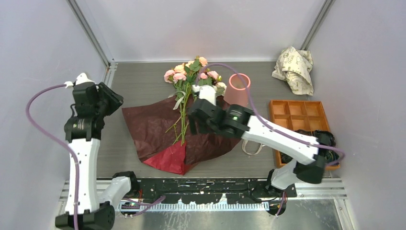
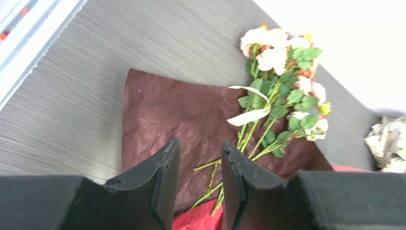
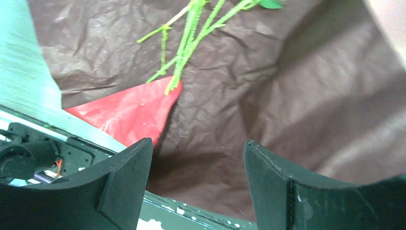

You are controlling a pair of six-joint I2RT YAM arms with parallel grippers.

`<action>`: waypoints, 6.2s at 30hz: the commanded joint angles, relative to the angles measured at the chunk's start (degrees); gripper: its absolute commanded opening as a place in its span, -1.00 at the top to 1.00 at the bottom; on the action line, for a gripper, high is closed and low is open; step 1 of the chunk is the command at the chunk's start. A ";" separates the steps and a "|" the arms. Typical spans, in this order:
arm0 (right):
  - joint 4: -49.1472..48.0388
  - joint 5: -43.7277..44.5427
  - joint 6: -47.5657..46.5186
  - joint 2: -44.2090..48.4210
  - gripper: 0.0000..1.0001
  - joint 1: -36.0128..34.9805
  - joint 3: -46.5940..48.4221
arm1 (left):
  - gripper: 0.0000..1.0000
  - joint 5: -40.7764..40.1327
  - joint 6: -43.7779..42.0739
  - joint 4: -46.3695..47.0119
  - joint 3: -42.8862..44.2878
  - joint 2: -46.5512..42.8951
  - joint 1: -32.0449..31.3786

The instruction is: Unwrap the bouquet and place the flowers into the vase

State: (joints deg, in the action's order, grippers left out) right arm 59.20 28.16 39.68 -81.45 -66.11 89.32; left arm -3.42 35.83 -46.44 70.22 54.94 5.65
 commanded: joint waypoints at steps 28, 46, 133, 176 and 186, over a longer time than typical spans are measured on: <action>-26.52 -36.19 1.63 -17.40 0.05 -2.74 -21.54 | 0.23 7.35 -3.92 -3.58 -0.01 -5.00 0.29; -17.65 -23.25 -4.65 -14.52 0.71 -14.71 -12.03 | 0.25 9.55 -3.29 0.56 -7.59 -4.60 0.33; -27.95 -42.38 -3.93 -26.15 0.99 -17.47 -17.13 | 0.27 13.59 -0.71 -14.80 -9.24 -16.69 -16.01; -5.19 -27.30 -11.09 -41.70 -0.03 23.37 42.62 | 0.41 9.66 -1.94 -2.30 1.06 13.35 -18.04; -9.39 -32.31 -7.17 -60.03 0.09 29.64 56.17 | 0.40 10.78 -2.05 -2.05 -1.02 12.83 -18.06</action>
State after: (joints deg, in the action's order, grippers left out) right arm 53.98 -1.23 30.28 -141.18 -38.15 142.89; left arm 7.51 35.05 -49.12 69.25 68.45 -12.32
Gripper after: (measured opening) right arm 0.482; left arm 0.296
